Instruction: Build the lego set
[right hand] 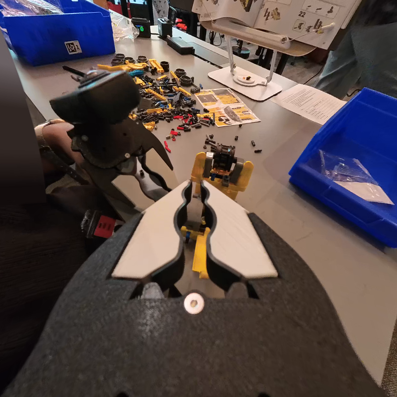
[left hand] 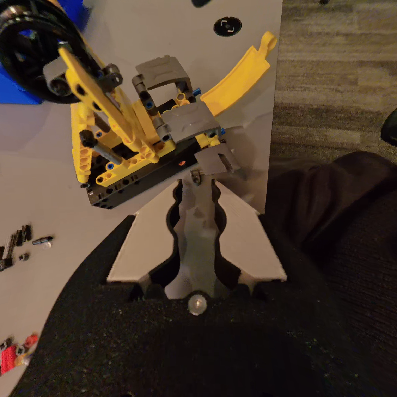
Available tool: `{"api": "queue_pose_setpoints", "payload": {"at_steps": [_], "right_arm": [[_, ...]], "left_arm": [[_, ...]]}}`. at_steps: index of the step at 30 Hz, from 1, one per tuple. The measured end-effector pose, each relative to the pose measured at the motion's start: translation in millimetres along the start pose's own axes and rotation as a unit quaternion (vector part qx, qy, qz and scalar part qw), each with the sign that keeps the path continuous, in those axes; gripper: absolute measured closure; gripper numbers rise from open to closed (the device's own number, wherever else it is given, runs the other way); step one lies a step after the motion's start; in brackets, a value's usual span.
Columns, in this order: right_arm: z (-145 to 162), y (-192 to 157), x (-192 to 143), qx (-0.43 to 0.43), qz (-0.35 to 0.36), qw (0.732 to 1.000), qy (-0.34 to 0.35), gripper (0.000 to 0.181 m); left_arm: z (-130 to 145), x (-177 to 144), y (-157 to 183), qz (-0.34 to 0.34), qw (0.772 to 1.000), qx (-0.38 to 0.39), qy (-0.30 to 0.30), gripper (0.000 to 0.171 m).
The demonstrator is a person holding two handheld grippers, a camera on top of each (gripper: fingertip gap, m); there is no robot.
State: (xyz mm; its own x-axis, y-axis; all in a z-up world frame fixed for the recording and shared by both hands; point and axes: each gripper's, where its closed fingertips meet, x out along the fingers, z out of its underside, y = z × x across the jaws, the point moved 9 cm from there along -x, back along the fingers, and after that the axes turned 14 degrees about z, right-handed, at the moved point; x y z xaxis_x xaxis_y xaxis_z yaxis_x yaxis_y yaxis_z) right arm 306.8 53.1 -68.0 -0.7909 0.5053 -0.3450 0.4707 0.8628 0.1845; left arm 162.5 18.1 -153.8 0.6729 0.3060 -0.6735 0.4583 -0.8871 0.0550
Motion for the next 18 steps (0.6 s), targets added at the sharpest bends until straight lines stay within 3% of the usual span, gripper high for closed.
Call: {"api": "queue_pose_setpoints", "payload": {"at_steps": [3, 5, 7, 13, 18], "right_arm": [[0.8, 1.0, 0.7, 0.001, 0.002, 1.0, 0.001, 0.174], [0.8, 1.8, -0.2, -0.002, 0.006, 1.0, 0.004, 0.174], [-0.2, 3.4, -2.0, -0.012, 0.016, 1.0, 0.012, 0.174], [-7.4, 0.8, -5.2, -0.046, 0.035, 0.994, 0.088, 0.174], [-7.9, -23.4, 4.3, -0.1, -0.004, 0.986, 0.134, 0.174]], "left_arm": [[-1.4, 3.8, 0.3, 0.006, 1.0, 0.017, -0.011, 0.147], [-1.5, 2.5, -0.2, 0.006, 1.0, 0.014, -0.006, 0.165], [-2.1, -3.9, -2.1, -0.006, 1.0, 0.008, 0.02, 0.165], [9.9, -44.8, -18.5, 0.01, 0.985, -0.089, 0.148, 0.165], [17.4, -71.7, -27.5, 0.118, 0.937, -0.167, 0.283, 0.165]]}}
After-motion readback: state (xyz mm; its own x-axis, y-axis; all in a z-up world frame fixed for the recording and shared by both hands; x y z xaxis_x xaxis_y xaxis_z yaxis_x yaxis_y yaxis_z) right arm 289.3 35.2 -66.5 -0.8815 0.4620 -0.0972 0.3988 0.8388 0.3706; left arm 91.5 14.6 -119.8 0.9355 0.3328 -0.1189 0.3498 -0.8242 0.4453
